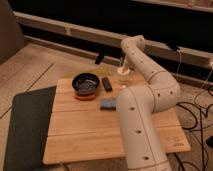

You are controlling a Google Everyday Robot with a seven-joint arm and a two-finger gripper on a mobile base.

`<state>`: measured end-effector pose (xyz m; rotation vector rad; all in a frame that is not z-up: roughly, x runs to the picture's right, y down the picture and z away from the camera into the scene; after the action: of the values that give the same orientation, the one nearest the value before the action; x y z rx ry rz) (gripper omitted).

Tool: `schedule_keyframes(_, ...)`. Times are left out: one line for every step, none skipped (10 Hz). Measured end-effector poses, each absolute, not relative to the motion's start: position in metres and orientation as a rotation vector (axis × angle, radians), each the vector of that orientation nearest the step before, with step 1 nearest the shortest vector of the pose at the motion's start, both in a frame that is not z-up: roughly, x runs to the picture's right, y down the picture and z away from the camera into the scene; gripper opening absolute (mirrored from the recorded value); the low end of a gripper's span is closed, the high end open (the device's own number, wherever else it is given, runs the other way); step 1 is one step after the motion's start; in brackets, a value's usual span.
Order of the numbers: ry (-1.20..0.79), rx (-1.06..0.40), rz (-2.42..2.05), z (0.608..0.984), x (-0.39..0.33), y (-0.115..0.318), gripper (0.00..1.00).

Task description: Pick up the ceramic cup

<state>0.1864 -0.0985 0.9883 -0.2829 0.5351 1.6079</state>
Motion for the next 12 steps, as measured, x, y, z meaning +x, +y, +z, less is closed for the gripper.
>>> schedule_keyframes(0.566, -0.29, 1.604, 0.991, 0.188, -0.092, 0.65)
schedule_keyframes(0.597, -0.295, 1.601, 0.993, 0.191, -0.085, 0.63)
schedule_keyframes(0.614, -0.291, 1.599, 0.994, 0.195, -0.082, 0.55)
schedule_keyframes(0.628, -0.28, 1.597, 0.995, 0.199, -0.08, 0.45)
schedule_keyframes(0.626, -0.261, 1.609, 0.996, 0.203, -0.083, 0.31)
schedule_keyframes(0.607, -0.246, 1.624, 0.996, 0.203, -0.089, 0.21)
schedule_keyframes(0.577, -0.235, 1.64, 0.997, 0.201, -0.097, 0.11)
schedule_keyframes(0.53, -0.229, 1.659, 0.997, 0.195, -0.109, 0.01)
schedule_keyframes(0.508, -0.232, 1.668, 0.997, 0.191, -0.113, 0.0)
schedule_keyframes(0.478, -0.237, 1.678, 0.997, 0.186, -0.119, 0.0)
schedule_keyframes(0.457, -0.244, 1.678, 0.996, 0.182, -0.123, 0.0)
schedule_keyframes(0.422, -0.256, 1.682, 0.992, 0.177, -0.131, 0.0)
